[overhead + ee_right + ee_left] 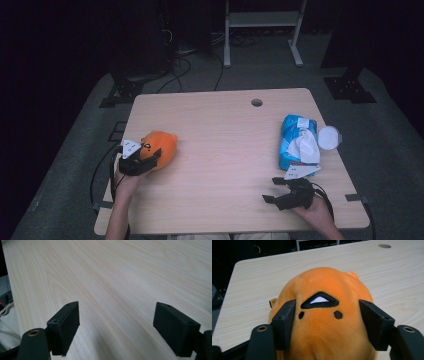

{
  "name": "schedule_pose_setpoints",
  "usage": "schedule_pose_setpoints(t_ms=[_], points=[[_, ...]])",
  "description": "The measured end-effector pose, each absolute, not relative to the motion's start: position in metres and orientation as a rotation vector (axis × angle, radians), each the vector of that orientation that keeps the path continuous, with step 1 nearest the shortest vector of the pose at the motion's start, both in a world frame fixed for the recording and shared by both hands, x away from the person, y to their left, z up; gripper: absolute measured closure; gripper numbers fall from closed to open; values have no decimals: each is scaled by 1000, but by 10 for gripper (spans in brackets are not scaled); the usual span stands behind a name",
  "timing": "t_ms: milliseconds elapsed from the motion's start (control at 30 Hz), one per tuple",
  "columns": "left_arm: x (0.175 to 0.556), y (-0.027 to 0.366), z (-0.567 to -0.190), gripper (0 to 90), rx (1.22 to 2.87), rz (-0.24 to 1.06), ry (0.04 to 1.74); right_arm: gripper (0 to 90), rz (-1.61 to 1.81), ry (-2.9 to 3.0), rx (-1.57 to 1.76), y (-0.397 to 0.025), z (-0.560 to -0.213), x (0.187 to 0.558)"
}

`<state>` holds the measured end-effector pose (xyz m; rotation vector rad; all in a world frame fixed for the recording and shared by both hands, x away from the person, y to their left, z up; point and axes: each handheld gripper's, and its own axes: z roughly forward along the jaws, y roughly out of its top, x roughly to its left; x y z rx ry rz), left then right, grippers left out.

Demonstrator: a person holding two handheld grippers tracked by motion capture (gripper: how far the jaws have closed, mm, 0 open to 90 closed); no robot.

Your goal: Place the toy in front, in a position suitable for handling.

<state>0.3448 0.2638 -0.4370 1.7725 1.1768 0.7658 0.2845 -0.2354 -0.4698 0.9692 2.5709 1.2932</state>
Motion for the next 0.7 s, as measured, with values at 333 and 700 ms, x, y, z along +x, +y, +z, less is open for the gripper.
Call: schedule_pose_setpoints(t_ms=[333,700], points=[[342,269,-434,427,1669,770,1206,200,1304,2559,971,-237,-468,284],[337,276,-425,448,1551,717,1196,198,1308,2558,980,-237,-469,285]])
